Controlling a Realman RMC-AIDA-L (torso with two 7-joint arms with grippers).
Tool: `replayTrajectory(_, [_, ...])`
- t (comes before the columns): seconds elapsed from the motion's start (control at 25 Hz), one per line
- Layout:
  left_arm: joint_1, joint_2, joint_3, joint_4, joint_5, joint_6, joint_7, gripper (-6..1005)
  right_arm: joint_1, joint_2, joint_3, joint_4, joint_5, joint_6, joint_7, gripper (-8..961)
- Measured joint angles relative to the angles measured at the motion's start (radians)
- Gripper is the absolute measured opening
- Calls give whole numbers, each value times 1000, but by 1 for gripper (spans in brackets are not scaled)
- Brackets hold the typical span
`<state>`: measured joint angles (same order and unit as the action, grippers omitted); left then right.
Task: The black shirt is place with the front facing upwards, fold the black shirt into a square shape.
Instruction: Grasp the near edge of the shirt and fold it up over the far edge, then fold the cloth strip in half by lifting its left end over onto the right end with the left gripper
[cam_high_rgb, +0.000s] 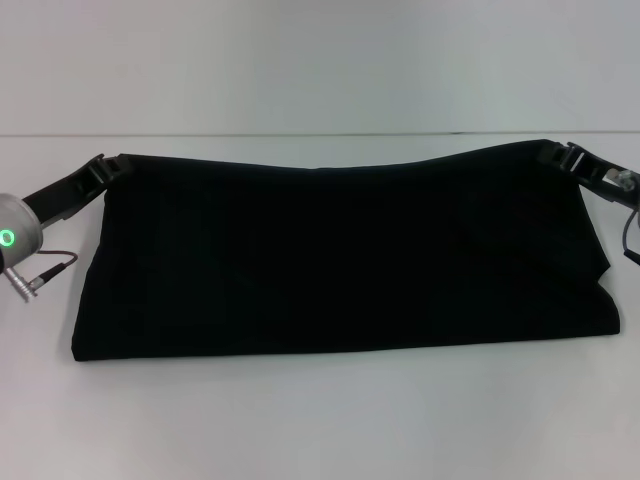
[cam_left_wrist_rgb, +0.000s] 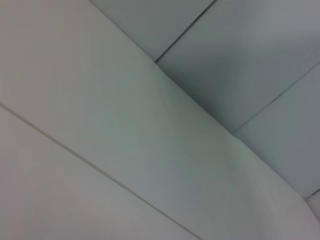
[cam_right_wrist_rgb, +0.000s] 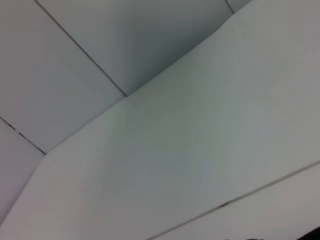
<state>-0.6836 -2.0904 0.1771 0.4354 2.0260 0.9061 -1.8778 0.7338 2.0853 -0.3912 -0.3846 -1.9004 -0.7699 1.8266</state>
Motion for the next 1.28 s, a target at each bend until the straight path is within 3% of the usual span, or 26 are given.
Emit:
replayTrajectory(0.28, [-21, -40, -1, -17, -94, -104, 98, 42, 22, 5, 0, 63, 142, 92, -249, 47])
replayTrajectory(0.56, [-28, -56, -1, -52, -209, -130, 210, 43, 46, 10, -1, 134, 313, 125, -509, 67])
replayTrajectory(0.8, [-11, -56, -2, -54, -254, -132, 218, 253, 34, 10, 8, 134, 357, 124, -519, 334])
replayTrajectory(0.96, [27, -32, 2, -57, -264, -61, 196, 406, -19, 4, 0, 129, 399, 24, -531, 534])
replayTrajectory(1.08, [79, 12, 42, -75, -254, 65, 123, 596, -68, 0, -55, 121, 377, -150, -609, 643])
replayTrajectory(1.12, [99, 29, 66, -79, -253, 108, 93, 672, -84, 0, -86, 114, 364, -201, -638, 642])
replayTrajectory(1.2, [149, 63, 128, -72, -252, 214, 17, 687, -115, 1, -153, 94, 331, -305, -701, 641])
replayTrajectory(1.28, [187, 82, 161, -58, -252, 297, -34, 702, -144, 4, -224, 82, 301, -405, -775, 639])
